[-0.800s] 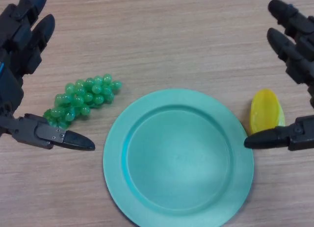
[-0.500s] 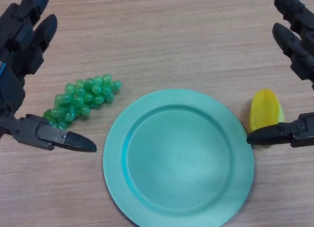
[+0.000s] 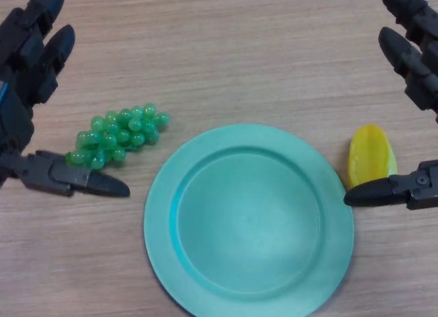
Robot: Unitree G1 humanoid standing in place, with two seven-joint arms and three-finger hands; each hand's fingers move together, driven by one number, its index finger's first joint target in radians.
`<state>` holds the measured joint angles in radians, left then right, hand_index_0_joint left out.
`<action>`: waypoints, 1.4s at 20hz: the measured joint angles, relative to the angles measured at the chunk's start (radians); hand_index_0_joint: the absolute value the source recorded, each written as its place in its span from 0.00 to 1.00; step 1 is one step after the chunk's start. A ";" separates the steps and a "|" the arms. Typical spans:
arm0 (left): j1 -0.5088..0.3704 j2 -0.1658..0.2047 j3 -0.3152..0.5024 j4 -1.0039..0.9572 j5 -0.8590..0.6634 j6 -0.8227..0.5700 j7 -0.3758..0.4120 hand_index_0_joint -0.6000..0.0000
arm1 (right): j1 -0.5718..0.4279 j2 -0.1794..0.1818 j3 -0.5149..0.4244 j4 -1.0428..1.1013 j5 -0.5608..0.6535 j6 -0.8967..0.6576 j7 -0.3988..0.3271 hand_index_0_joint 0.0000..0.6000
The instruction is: Pick up the green grapes and place it on the plate
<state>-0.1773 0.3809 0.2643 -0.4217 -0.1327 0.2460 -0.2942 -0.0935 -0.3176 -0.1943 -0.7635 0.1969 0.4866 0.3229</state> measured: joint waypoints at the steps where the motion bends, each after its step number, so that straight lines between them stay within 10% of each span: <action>1: -0.015 0.010 0.000 0.060 0.030 -0.066 0.005 1.00 | 0.001 0.000 0.000 -0.001 0.000 0.000 0.000 0.00; 20: -0.208 0.030 -0.181 0.916 0.332 -0.556 0.123 1.00 | 0.021 0.002 -0.023 -0.067 0.050 0.064 -0.006 0.00; 25: -0.262 0.015 -0.195 1.037 0.422 -0.644 0.182 0.08 | 0.041 0.002 -0.054 -0.084 0.083 0.087 -0.007 0.00; 27: -0.293 0.018 -0.214 1.119 0.531 -0.737 0.275 0.16 | 0.048 0.002 -0.083 -0.109 0.139 0.117 -0.007 0.00; 28: -0.298 0.017 -0.214 1.118 0.530 -0.739 0.266 0.00 | 0.048 0.002 -0.083 -0.112 0.144 0.119 -0.006 0.00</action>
<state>-0.4749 0.3978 0.0505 0.6963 0.3975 -0.4934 -0.0283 -0.0455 -0.3160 -0.2773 -0.8751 0.3413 0.6055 0.3165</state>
